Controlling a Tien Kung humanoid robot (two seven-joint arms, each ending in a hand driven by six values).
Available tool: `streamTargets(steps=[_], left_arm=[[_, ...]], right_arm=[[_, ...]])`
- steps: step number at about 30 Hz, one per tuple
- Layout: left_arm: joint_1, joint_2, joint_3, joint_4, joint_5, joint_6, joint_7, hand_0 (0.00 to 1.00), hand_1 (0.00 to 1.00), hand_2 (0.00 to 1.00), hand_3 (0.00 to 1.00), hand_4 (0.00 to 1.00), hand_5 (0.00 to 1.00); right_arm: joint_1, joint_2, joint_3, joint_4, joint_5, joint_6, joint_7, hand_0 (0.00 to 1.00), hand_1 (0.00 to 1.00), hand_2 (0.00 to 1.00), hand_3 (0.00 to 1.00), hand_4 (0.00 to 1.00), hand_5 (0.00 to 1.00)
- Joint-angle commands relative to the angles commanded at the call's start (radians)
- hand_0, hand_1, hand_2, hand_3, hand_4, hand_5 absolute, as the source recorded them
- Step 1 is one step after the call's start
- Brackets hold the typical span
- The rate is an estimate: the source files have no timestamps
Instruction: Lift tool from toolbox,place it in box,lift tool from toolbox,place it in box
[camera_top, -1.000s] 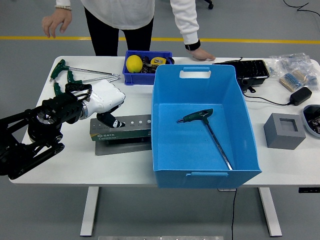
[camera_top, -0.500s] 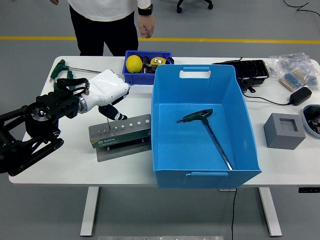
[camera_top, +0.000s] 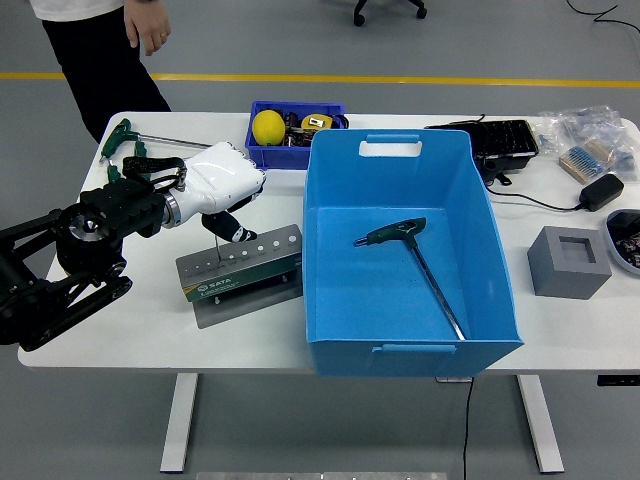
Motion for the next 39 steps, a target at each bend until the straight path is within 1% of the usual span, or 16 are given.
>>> streamTargets(steps=[1, 2, 7, 8, 20, 28, 37, 38, 39], left_arm=[[0.000, 0.000, 0.000, 0.001, 0.000, 0.006, 0.001, 0.162, 0.014, 0.048, 0.053, 0.851, 0.370], [0.000, 0.001, 0.000, 0.001, 0.000, 0.012, 0.002, 0.149, 0.002, 0.035, 0.047, 0.805, 0.373], [-0.001, 0.002, -0.002, 0.001, 0.000, 0.032, 0.006, 0.149, 0.002, 0.035, 0.047, 0.805, 0.373], [-0.001, 0.002, -0.002, 0.002, 0.000, 0.035, 0.007, 0.141, 0.002, 0.021, 0.042, 0.756, 0.308], [-0.001, 0.001, -0.004, 0.010, 0.000, 0.050, 0.009, 0.120, 0.002, 0.002, 0.038, 0.769, 0.307], [-0.005, 0.008, -0.019, -0.012, 0.000, 0.030, 0.008, 0.119, 0.002, 0.002, 0.036, 0.770, 0.312], [-0.025, 0.021, -0.056, -0.042, -0.058, -0.017, 0.023, 0.118, 0.002, 0.002, 0.036, 0.769, 0.306], [-0.028, 0.023, -0.056, -0.044, -0.062, -0.022, 0.025, 0.119, 0.002, 0.002, 0.037, 0.754, 0.235], [-0.031, 0.025, -0.055, -0.047, -0.066, -0.027, 0.027, 0.119, 0.002, 0.002, 0.037, 0.754, 0.235]], right_arm=[[0.000, 0.000, 0.001, 0.000, -0.001, 0.000, 0.000, 0.736, 0.669, 0.719, 0.666, 0.929, 0.817], [0.001, 0.000, 0.001, 0.000, -0.002, 0.000, 0.000, 0.735, 0.670, 0.719, 0.666, 0.929, 0.817], [0.001, 0.000, 0.002, 0.000, -0.003, 0.000, 0.000, 0.735, 0.670, 0.719, 0.666, 0.929, 0.817], [0.001, 0.000, 0.002, 0.000, -0.003, 0.000, 0.000, 0.736, 0.668, 0.719, 0.666, 0.929, 0.816], [0.001, -0.003, -0.006, 0.000, 0.006, 0.000, 0.001, 0.736, 0.669, 0.719, 0.666, 0.929, 0.815], [0.002, -0.002, -0.008, 0.000, 0.006, 0.000, 0.003, 0.736, 0.669, 0.719, 0.666, 0.929, 0.815], [0.002, -0.003, -0.011, 0.000, 0.009, 0.000, 0.002, 0.736, 0.669, 0.718, 0.665, 0.929, 0.815], [0.002, -0.003, -0.011, 0.000, 0.009, 0.000, 0.002, 0.736, 0.669, 0.718, 0.665, 0.929, 0.815], [0.001, -0.003, -0.012, 0.000, 0.011, 0.000, 0.003, 0.736, 0.669, 0.718, 0.665, 0.929, 0.815]])
